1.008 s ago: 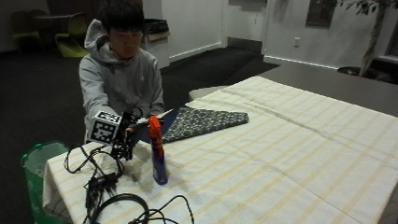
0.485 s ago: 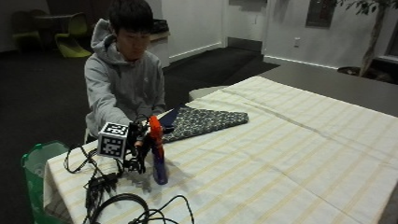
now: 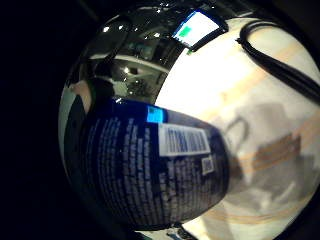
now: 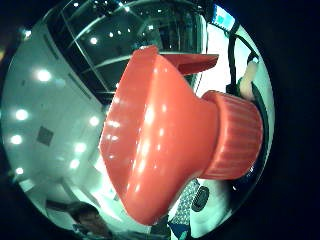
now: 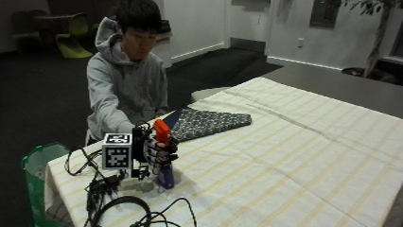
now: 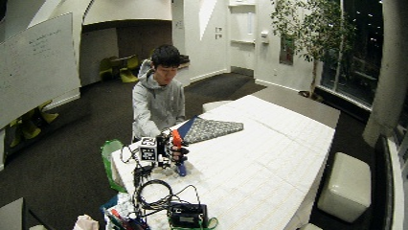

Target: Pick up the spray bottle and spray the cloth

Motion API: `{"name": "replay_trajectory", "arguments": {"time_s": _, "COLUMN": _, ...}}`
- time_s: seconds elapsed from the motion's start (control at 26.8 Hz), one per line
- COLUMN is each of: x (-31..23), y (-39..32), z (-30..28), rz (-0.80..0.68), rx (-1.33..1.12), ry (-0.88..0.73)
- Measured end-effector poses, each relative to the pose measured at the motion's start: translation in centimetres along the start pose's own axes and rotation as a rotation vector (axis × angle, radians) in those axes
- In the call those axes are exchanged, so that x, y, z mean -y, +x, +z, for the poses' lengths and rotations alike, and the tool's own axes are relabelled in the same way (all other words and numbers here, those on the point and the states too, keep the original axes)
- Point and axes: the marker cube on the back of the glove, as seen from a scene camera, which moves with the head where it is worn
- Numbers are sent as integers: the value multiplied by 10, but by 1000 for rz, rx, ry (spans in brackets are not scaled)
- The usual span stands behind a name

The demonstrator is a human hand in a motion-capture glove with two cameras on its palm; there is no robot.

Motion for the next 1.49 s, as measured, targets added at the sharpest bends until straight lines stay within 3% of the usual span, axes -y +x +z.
{"name": "replay_trajectory", "arguments": {"time_s": 0.45, "x": 4, "y": -49, "z": 28, "rz": -55, "rx": -86, "ry": -631}}
{"name": "replay_trajectory", "arguments": {"time_s": 0.86, "x": -86, "y": -159, "z": 94, "rz": -115, "rx": -523, "ry": -1258}}
{"name": "replay_trajectory", "arguments": {"time_s": 1.16, "x": -128, "y": -219, "z": 124, "rz": -181, "rx": -817, "ry": -1431}}
{"name": "replay_trajectory", "arguments": {"time_s": 1.49, "x": -177, "y": -143, "z": 155, "rz": -72, "rx": -967, "ry": -1580}}
